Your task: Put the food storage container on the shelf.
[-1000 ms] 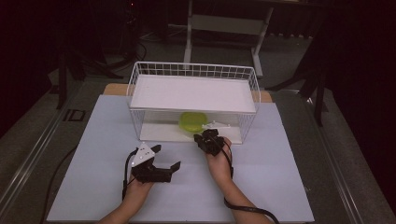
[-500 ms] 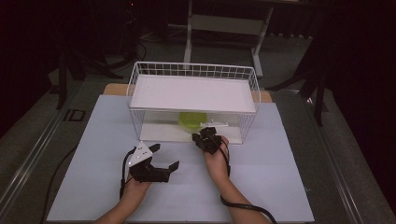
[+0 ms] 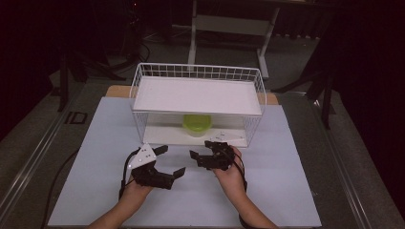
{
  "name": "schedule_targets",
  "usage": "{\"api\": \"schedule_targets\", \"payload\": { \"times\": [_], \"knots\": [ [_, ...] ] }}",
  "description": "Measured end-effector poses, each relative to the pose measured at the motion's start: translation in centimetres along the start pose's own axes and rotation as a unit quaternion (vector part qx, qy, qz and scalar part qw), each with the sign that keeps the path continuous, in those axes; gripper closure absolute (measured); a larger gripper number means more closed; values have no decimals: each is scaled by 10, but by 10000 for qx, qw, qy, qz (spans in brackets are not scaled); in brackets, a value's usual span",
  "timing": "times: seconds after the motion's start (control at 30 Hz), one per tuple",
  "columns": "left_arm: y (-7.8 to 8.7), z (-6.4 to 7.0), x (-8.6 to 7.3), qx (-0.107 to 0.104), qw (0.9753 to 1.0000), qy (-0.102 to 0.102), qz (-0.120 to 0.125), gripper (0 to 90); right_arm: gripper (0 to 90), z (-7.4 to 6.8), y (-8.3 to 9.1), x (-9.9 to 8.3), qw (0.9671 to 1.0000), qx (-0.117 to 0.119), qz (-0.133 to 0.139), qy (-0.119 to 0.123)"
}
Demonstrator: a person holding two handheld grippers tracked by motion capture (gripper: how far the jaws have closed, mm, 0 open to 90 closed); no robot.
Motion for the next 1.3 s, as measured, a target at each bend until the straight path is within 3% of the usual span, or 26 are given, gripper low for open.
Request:
{"api": "schedule_targets", "payload": {
  "times": [0.03, 0.07, 0.17, 0.53, 0.63, 0.83, 0.9, 1.13, 1.3],
  "knots": [
    [0, 0, 0, 0, 10000, 0, 0, 15, 237, 0, 0, 0, 10000, 0, 0, 0],
    [2, 1, 3, -92, 9999, 37, 45, 15, 153, -4, 4, -1, 9999, 128, 58, 50],
    [3, 3, 5, -158, 9999, 32, 38, 15, 144, -7, 8, -1, 9996, 93, 78, 274],
    [10, 5, 6, -345, 9994, 67, -53, 15, 147, -8, 26, -1, 9993, 78, 184, 305],
    [17, 5, 6, -411, 9991, 50, 34, 15, 147, -9, 36, -4, 9993, 65, 224, 297],
    [24, 5, 1, -502, 9987, -28, -92, 15, 148, -6, 55, -12, 9989, -12, 309, 338],
    [27, 4, -1, -500, 9987, -9, -96, 15, 147, -5, 61, -15, 9990, 16, 353, 271],
    [39, -2, -6, -458, 9989, 33, -122, 15, 148, 1, 78, -27, 9987, -101, 288, 418],
    [50, -7, -15, -377, 9992, 100, -123, 15, 148, 5, 91, -37, 9988, -144, 339, 315]
  ]
}}
Point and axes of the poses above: each handheld gripper's, and its own axes: y roughly backward along the jaws, x roughly out of its top, z roughly to its right, the point moved 3 cm from there along -y, roughly forward along the jaws, and after that the axes turned 2 degrees about x, right-handed, at the moved point
